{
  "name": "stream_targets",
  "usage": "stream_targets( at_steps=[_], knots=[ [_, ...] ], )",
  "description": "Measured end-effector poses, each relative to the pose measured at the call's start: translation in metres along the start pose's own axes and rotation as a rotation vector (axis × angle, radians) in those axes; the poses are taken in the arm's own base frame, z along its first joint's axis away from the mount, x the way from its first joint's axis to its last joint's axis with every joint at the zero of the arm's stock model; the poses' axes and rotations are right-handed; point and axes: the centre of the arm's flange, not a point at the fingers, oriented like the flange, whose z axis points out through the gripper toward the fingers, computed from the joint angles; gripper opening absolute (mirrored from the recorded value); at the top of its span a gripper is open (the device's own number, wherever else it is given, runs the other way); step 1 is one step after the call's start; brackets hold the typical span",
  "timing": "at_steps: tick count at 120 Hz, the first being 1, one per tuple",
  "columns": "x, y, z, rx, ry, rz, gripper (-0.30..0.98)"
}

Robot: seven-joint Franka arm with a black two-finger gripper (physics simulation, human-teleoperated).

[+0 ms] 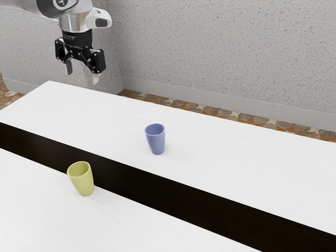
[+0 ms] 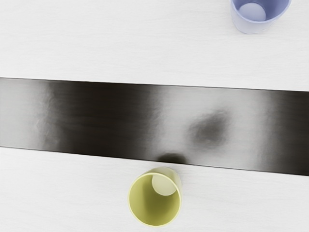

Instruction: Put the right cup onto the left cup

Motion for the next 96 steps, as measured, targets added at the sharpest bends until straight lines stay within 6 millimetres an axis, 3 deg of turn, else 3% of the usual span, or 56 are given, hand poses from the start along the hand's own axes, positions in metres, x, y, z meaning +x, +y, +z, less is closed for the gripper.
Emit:
stream_targets(
  at_steps=[17,35,44,96],
  knots=[
    [0.005,0.011,0.004,-0.003,0.003,0.015,0.69],
    [0.027,0.067,0.029,-0.017,0.009,0.11,0.69],
    [0.041,0.085,0.048,-0.029,0.01,0.139,0.69],
    [0.105,0.119,0.147,-0.085,0.037,0.131,0.69]
  ],
)
